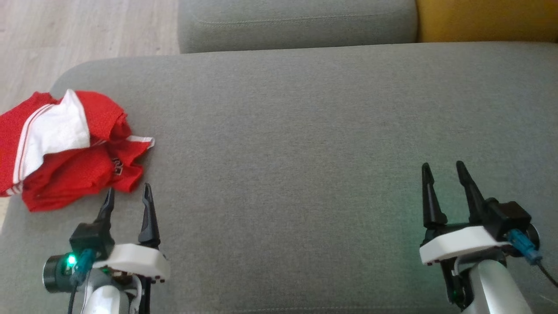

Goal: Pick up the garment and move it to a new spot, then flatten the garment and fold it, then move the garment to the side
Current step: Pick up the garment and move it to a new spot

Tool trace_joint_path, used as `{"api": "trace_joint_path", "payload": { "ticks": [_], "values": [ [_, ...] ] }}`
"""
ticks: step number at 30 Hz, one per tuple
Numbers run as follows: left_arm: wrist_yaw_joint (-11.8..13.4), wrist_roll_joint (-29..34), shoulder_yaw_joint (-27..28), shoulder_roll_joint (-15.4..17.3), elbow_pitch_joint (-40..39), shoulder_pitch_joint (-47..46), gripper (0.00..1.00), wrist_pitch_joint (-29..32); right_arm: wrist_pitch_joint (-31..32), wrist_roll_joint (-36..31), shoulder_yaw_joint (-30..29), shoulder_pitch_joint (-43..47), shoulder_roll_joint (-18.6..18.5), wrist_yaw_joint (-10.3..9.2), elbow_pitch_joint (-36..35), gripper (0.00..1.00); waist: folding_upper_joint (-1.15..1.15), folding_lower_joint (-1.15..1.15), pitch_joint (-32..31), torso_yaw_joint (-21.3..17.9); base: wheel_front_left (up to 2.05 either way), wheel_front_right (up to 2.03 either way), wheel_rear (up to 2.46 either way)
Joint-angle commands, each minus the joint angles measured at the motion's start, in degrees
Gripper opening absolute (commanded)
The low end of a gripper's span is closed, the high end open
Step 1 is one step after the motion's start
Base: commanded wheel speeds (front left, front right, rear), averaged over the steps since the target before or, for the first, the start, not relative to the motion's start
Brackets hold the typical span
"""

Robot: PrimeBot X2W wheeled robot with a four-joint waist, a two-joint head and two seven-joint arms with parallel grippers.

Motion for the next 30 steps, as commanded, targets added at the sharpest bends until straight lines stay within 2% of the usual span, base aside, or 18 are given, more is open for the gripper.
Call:
{"api": "trace_joint_path", "payload": {
  "ticks": [1, 11, 24, 30],
  "values": [
    [0.02, -0.34, 1.43, 1.03, -1.75, -2.75, 1.00, -0.71, -0.63, -0.49, 1.79, -2.56, -0.46, 0.41, -2.18, 1.00, 0.00, 0.00, 0.20, 0.91, 0.00, 0.00, 0.00],
    [0.46, -1.46, -0.11, 1.02, -2.17, -4.07, 1.00, -0.71, -0.63, 0.03, 3.15, -3.33, -0.46, 0.41, -2.41, 1.00, 0.00, 0.00, 0.97, 10.41, 0.00, 0.00, 0.00],
    [1.88, -2.83, 2.64, 1.02, -1.75, -3.57, 1.00, -0.71, -0.63, -0.41, 4.07, -3.85, -0.46, 0.41, -1.21, 1.00, 0.00, 0.00, 2.15, 24.90, 0.00, 0.00, 0.00],
    [2.53, -3.42, 4.19, 1.02, -1.74, -2.45, 1.00, -0.71, -0.63, -0.97, 5.13, -4.51, -0.46, 0.41, -0.49, 1.00, 0.00, 0.00, 2.35, 30.01, 0.00, 0.00, 0.00]
  ]
}}
